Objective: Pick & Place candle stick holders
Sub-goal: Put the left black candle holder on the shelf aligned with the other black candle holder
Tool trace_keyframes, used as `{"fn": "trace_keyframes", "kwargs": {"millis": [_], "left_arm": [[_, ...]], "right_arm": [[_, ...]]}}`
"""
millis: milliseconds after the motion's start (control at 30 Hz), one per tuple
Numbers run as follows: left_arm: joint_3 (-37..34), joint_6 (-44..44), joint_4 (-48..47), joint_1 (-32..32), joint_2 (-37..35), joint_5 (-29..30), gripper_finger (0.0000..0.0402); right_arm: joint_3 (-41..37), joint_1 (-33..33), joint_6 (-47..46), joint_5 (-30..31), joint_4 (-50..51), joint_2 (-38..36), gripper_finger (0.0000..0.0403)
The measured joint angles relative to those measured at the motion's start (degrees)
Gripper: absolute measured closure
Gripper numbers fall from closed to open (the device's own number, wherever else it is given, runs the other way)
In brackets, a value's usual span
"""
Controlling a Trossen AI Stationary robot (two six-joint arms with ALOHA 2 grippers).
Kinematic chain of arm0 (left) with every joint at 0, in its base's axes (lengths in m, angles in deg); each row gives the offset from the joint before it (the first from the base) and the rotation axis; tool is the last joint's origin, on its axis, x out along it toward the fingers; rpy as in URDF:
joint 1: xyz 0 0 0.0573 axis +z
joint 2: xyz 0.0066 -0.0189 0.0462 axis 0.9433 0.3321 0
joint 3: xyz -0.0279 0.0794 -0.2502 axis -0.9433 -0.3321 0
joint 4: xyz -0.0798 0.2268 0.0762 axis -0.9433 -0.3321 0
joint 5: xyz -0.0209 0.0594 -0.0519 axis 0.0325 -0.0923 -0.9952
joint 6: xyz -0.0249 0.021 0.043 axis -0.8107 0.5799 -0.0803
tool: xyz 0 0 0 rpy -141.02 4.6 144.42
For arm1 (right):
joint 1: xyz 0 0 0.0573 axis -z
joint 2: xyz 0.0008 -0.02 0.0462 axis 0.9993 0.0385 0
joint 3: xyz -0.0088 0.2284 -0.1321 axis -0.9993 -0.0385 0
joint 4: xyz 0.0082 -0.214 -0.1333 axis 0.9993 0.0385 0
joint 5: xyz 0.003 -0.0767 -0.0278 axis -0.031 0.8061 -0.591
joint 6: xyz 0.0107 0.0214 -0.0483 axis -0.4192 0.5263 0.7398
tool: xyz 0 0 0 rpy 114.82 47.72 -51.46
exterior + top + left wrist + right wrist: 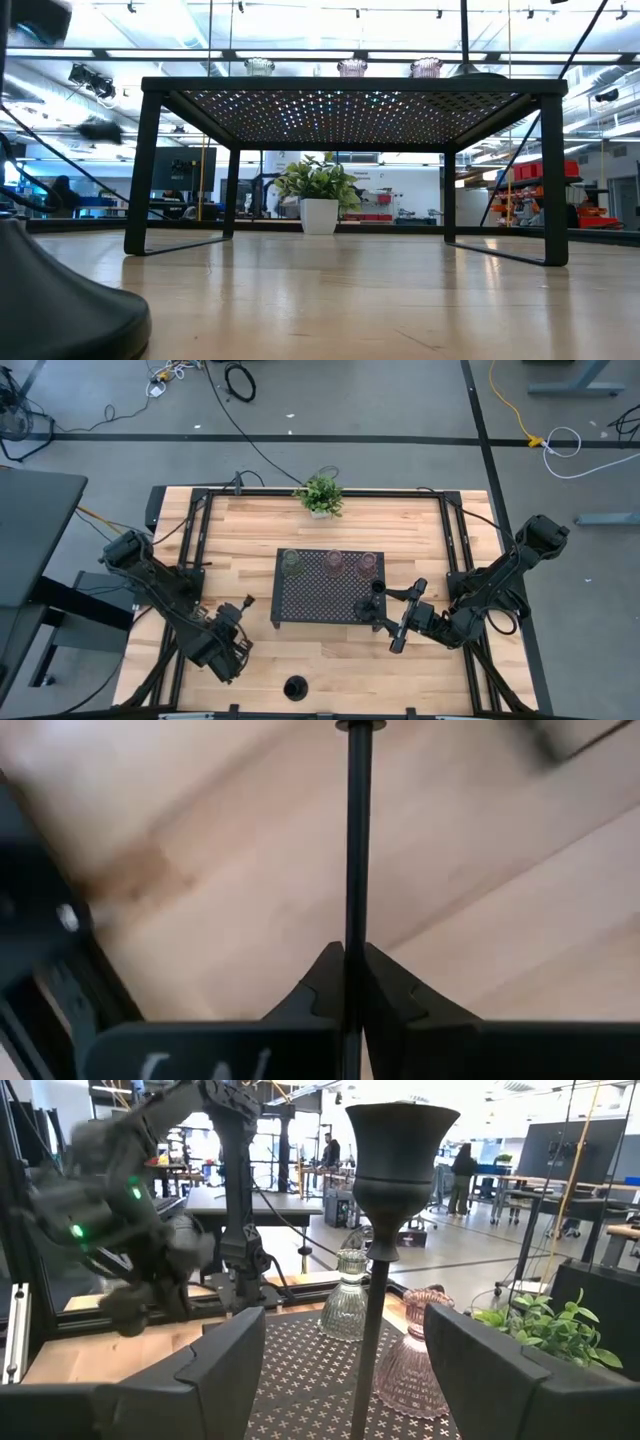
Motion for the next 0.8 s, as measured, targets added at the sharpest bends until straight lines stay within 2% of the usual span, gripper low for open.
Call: {"fn": "trace_keyframes", "kwargs": {"millis": [133,300,567,800], "left_arm": [[7.04,0.05,-6.77,-0.95,-0.03,8.98,0.0389],[12.18,0.0,-12.32,-2.29,-0.04,16.24,0.0389],[13.22,0.15,-15.53,-3.91,-0.04,33.72,0.0389],[13.22,4.34,-15.5,-4.73,-0.04,45.96,0.0389]], "right_arm": [[0.0,0.0,-0.21,0.0,-0.01,0.0,0.013],[0.0,0.0,-0.28,0.0,-0.01,0.0,0.013],[0.0,0.0,-0.32,0.0,-0.02,0.0,0.013],[0.0,0.0,-0.34,0.0,-0.04,0.0,0.013]]}}
